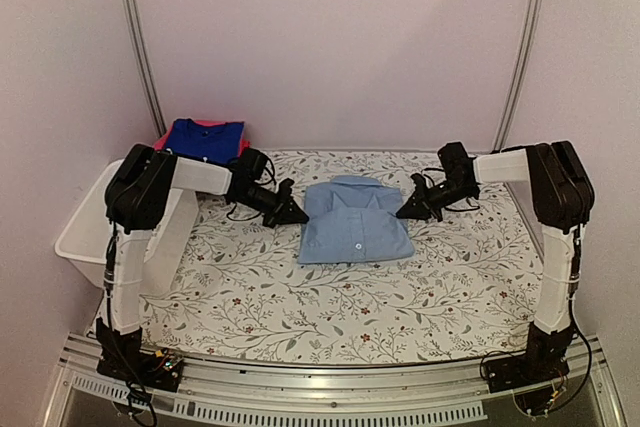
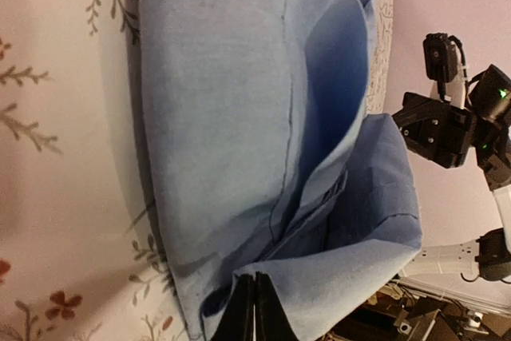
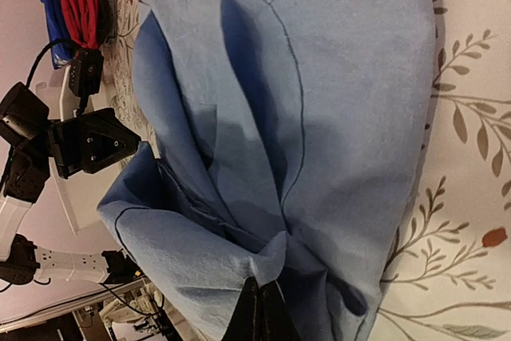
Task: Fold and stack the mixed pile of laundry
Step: Fold the 2/3-rectangle-folded shirt at the center of the board.
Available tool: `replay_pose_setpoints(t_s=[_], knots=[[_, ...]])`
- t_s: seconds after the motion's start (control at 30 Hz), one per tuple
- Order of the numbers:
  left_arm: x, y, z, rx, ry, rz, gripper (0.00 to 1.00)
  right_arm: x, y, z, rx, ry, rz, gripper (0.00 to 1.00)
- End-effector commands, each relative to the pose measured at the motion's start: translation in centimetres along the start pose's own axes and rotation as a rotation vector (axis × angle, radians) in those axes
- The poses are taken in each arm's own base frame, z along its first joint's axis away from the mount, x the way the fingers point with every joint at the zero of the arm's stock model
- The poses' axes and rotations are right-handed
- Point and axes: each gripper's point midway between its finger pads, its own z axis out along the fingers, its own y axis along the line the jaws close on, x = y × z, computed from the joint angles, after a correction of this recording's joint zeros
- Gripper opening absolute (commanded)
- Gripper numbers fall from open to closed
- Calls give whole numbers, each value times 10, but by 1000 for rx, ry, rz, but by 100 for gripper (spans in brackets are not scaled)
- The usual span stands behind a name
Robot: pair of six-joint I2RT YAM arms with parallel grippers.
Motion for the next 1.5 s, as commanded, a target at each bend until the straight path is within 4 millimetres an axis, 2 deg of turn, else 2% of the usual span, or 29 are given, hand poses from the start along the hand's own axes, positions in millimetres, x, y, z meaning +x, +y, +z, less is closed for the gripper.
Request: replay_pose_setpoints(t_s=[0.0,0.1,0.2,0.33,0.4,0.53,0.63,0.73,0.8,0.93,1.1,1.27,1.3,1.4,1.43,1.47], knots=[[-24,5,17,22,-12,18,0,-27,-25,20,39,-25,-10,0],[-19,20,25,-2,13,15,0,-22,-39,30,59,8,2,0],[-2,31,26,-21,44,11,0,-3,-61,37,98,56,16,0],[37,42,29,-57,104,9,0,44,-72,45,89,156,-8,0],[67,49,27,-78,143,-6,0,78,-78,47,102,213,-12,0],[126,49,15,-100,207,-8,0,139,-69,39,73,298,-14,0],[165,38,-4,-108,231,19,0,182,-60,26,58,348,-10,0],[190,21,-22,-84,221,29,0,202,-40,4,29,323,-16,0],[194,6,-32,-63,199,54,0,205,-28,-10,29,303,-30,0],[185,-19,-45,-41,152,120,0,195,3,-34,10,218,-109,0],[159,-41,-46,-33,116,182,0,183,3,-44,10,181,-94,0],[135,-51,-39,-36,113,234,0,156,9,-55,-6,122,-107,0],[133,-55,-37,-23,121,260,6,154,7,-55,-4,122,-103,0],[132,-83,-35,-16,120,471,65,155,0,-47,-13,148,-87,0],[131,-91,-33,-41,107,564,78,156,-2,-45,-20,157,-78,0],[131,-96,-29,-61,97,658,84,158,-8,-41,-11,166,-63,0]])
